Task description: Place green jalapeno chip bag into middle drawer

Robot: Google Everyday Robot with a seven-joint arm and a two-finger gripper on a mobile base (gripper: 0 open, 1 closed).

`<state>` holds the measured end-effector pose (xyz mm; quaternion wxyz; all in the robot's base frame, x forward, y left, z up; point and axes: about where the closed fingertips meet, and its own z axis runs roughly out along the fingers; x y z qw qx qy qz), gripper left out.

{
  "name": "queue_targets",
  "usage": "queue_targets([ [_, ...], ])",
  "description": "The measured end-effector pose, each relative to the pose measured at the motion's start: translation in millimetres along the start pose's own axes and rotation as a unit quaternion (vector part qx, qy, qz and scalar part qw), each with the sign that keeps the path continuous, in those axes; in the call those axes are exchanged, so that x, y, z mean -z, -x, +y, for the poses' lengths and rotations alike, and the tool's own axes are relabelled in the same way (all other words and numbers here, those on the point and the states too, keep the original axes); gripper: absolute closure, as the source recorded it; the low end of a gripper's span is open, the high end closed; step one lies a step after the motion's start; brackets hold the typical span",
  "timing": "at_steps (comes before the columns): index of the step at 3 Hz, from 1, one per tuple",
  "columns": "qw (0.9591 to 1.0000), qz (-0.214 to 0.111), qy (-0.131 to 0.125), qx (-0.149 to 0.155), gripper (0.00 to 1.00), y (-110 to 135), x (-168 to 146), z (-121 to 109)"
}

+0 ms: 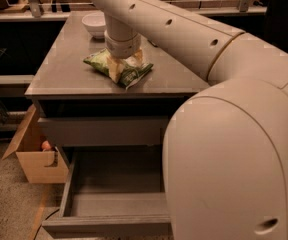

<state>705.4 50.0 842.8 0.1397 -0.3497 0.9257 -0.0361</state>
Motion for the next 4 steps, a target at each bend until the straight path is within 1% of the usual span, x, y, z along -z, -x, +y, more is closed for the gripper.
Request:
queue_targets([
  [1, 1.0, -0.004, -0.001, -0.001, 0.7, 2, 4, -1],
  [2, 0.9997, -0.018, -0.014, 0.012, 0.92, 4, 29, 0],
  [3, 0.999, -0.018, -0.03, 0.026, 1.0, -8, 58, 3],
  [4, 0.9984, 0.011, -0.028, 0.048, 1.0, -34, 76, 9],
])
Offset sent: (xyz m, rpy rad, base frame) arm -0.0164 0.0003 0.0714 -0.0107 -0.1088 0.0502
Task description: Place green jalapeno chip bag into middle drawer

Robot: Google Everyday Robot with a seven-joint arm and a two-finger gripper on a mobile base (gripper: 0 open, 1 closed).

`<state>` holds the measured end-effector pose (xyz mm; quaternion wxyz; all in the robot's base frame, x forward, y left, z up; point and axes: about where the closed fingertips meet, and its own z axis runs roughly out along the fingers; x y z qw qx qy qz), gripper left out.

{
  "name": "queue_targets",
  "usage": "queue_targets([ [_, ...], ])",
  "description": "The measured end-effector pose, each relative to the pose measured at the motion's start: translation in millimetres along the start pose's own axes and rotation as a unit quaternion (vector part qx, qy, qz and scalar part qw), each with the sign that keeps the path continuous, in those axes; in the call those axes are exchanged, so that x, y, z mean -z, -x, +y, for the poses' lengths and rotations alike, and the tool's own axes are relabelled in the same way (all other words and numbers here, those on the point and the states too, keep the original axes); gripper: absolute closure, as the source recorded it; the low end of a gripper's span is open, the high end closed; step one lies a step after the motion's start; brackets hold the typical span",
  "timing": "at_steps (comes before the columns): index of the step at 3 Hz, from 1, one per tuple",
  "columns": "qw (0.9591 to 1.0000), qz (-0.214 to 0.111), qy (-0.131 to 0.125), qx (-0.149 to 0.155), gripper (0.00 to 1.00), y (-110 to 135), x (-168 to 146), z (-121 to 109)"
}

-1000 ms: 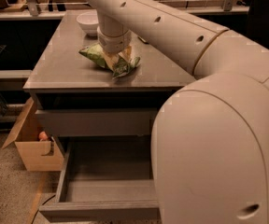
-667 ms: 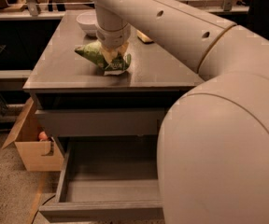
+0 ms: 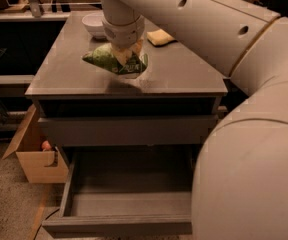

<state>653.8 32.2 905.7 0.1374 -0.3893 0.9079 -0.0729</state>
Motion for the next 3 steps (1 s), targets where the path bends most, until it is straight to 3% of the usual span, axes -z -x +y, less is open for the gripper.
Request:
queue_targets([
  [1, 0.9968, 0.057, 0.037, 0.042, 1.0, -40, -1, 17],
  [2, 0.9974, 0.047, 0.03, 0.045, 1.0, -46, 2, 22],
  [3, 0.9989, 0.025, 0.027, 0.028, 1.0, -78, 17, 35],
])
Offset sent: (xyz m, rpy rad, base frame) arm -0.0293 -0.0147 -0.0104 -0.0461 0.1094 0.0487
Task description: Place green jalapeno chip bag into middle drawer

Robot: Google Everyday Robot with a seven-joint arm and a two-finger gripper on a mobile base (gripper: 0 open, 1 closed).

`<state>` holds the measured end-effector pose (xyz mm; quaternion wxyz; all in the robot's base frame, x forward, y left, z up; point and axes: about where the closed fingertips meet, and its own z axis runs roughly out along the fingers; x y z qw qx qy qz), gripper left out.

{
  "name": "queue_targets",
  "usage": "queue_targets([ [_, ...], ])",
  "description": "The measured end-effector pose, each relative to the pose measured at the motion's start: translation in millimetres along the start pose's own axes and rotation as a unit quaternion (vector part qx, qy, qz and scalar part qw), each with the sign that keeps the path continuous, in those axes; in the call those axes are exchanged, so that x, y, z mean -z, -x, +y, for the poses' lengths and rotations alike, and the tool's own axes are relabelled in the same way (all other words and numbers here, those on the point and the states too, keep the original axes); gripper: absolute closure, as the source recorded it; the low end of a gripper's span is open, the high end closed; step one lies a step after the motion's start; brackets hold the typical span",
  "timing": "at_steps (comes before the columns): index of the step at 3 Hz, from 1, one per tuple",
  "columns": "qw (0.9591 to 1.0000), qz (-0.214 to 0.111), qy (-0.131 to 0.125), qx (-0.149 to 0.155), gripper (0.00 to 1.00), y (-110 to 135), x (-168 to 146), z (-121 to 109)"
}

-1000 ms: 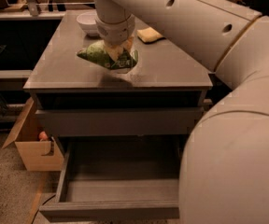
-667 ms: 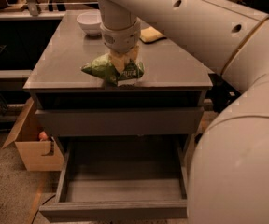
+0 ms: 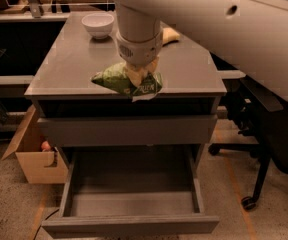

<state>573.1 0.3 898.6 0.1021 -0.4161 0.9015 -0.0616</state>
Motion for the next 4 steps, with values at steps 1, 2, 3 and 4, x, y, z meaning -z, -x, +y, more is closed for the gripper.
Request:
queue_targets([
  [1, 0.9998, -0.018, 0.0, 0.002, 1.0, -44, -7, 24],
  [2, 0.9995, -0.03, 0.006, -0.008, 1.0, -82, -41, 39],
  [3, 0.9991, -0.024, 0.019, -0.029, 1.0, -114, -100, 48],
  [4, 0.9991, -0.024, 0.019, -0.029, 1.0, -114, -100, 48],
])
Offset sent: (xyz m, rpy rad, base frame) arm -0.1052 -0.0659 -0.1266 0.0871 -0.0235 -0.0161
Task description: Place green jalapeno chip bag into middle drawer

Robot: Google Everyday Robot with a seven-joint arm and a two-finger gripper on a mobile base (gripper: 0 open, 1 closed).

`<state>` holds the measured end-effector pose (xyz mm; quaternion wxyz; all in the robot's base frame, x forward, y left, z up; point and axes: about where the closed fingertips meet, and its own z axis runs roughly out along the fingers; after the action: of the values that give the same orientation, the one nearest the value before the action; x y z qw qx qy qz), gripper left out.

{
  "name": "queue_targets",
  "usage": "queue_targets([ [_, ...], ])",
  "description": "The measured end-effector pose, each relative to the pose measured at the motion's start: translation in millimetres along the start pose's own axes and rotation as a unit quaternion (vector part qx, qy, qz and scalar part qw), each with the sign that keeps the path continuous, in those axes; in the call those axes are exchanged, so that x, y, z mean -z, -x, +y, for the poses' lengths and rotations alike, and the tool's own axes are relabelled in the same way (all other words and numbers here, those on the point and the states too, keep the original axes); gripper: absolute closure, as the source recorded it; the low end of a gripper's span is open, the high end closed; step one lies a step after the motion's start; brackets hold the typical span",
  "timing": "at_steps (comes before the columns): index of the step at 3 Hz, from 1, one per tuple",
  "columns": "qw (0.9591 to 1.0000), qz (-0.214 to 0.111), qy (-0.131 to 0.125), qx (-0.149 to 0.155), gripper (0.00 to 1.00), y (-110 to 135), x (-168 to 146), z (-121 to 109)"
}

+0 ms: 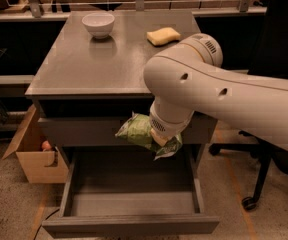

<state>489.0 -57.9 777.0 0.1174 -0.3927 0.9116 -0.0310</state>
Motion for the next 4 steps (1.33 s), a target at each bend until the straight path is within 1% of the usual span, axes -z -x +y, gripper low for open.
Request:
queue_targets([
  [1, 0.9998, 0.009, 0.018, -0.002, 1.0, -3, -26, -1],
  [2, 0.999, 0.02, 0.04, 0.003, 1.0, -5, -80, 6],
  [3, 0.9974, 0.016, 0.07, 0.006, 1.0, -5, -138, 16],
  [4, 0.9936, -0.001, 0.112, -0.014, 1.0, -6, -213, 29],
])
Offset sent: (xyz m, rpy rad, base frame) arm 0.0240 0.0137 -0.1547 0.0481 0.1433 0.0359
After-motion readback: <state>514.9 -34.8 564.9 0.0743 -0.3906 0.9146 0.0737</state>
